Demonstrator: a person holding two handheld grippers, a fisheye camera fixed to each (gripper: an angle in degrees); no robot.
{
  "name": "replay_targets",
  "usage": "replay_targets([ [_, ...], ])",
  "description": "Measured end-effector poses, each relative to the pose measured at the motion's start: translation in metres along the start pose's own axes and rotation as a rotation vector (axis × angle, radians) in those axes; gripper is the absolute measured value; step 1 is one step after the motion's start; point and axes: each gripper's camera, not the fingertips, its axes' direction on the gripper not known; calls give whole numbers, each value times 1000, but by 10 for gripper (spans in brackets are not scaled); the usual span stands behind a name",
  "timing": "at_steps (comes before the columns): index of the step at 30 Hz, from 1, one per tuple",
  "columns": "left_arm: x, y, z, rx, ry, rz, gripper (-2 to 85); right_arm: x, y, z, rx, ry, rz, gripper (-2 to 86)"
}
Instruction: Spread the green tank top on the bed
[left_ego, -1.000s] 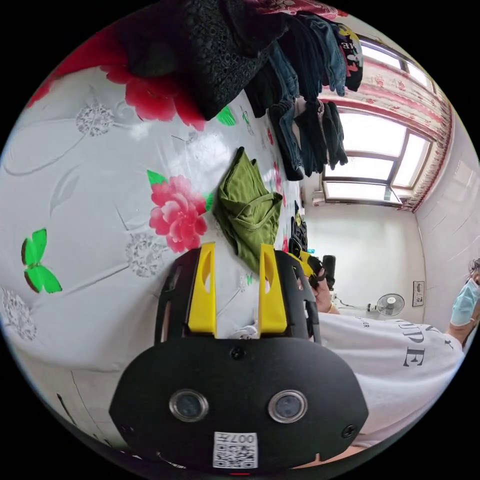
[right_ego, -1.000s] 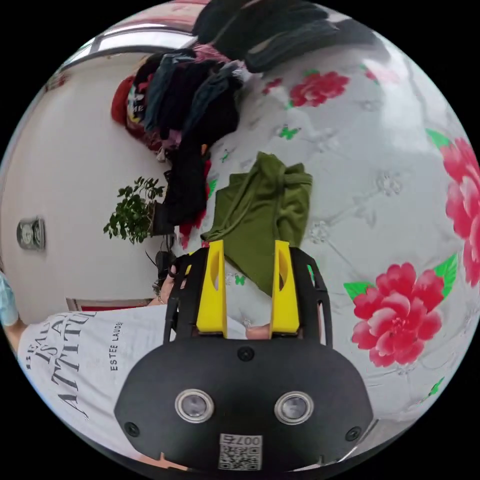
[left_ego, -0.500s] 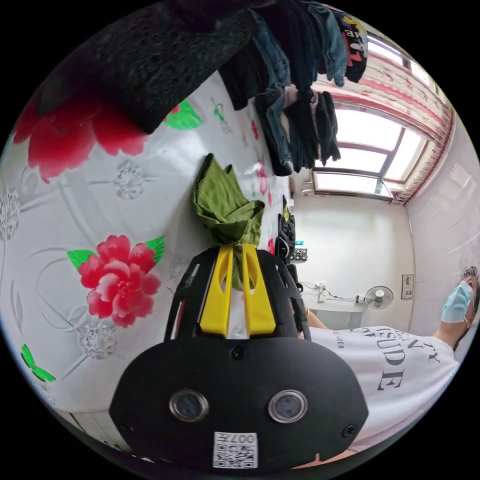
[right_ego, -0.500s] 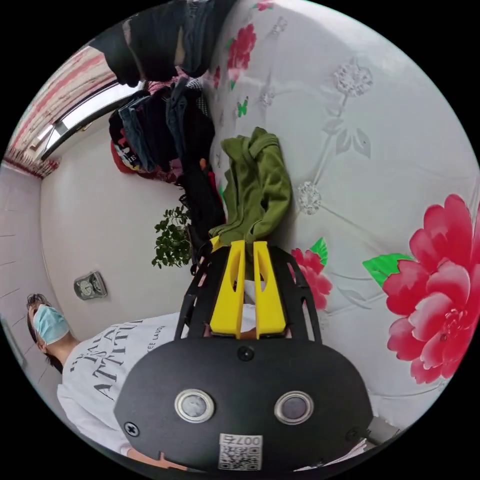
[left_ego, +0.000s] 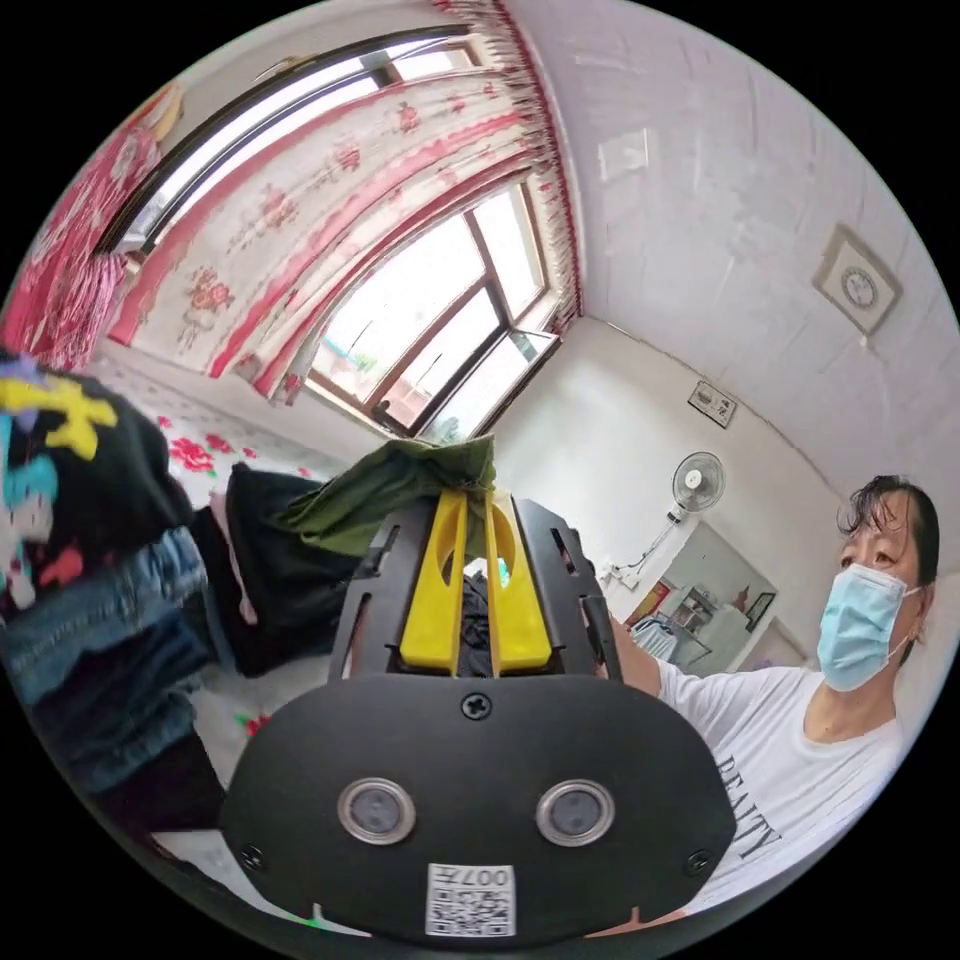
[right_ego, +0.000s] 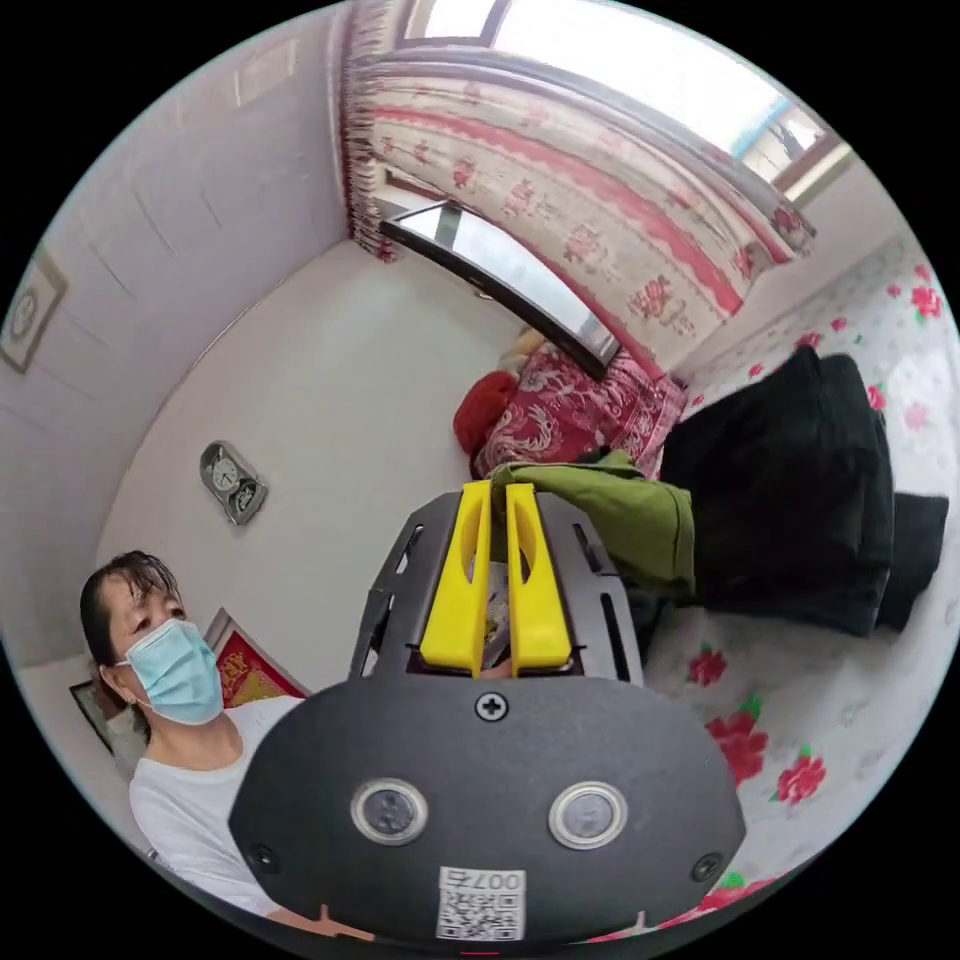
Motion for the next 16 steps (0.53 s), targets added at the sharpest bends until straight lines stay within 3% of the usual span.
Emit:
replay_targets([
  [4, -9, -40, 43, -13, -90, -25, 51, -9, -58, 0, 90, 165, -73, 36],
  [7, -33, -17, 70, -87, -288, -64, 75, 33, -35, -2, 104, 325, -45, 68],
  [10, -69, 54, 86, -260, -471, -110, 81, 106, 35, -13, -23, 509, 41, 84],
  [12, -101, 139, 93, -509, -583, -233, 76, 157, 94, -32, -127, 662, 129, 88],
  [16, -100, 273, 77, -750, -653, -398, 72, 229, 227, -132, -212, 1016, 373, 90],
])
